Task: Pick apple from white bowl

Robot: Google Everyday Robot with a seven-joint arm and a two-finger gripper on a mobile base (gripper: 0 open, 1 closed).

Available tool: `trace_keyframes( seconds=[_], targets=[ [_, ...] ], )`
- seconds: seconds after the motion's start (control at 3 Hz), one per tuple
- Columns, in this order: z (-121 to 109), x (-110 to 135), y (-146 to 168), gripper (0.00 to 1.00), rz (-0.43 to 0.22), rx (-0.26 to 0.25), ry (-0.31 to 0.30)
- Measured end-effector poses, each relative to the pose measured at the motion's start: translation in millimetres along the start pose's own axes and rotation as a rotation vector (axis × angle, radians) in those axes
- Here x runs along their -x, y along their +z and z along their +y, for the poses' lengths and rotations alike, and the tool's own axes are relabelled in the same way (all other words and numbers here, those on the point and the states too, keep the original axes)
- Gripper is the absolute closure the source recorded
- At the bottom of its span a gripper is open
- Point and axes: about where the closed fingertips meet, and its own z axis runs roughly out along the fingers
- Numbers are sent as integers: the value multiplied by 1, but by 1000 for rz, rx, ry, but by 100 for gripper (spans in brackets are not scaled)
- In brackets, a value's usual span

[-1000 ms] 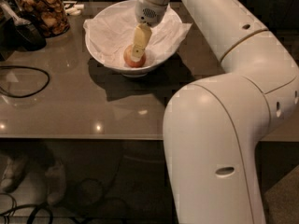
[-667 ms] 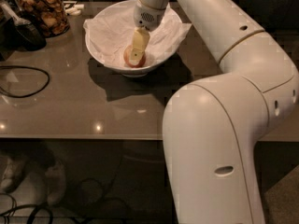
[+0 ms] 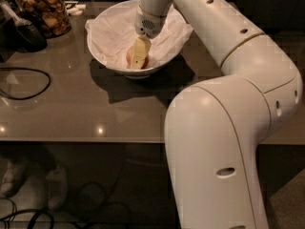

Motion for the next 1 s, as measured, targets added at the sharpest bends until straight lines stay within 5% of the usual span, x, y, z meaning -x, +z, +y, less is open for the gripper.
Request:
trace_keyframes(
  seconds=[1.0],
  targets=[
    [-10, -5, 8, 18, 14, 2, 6]
  ],
)
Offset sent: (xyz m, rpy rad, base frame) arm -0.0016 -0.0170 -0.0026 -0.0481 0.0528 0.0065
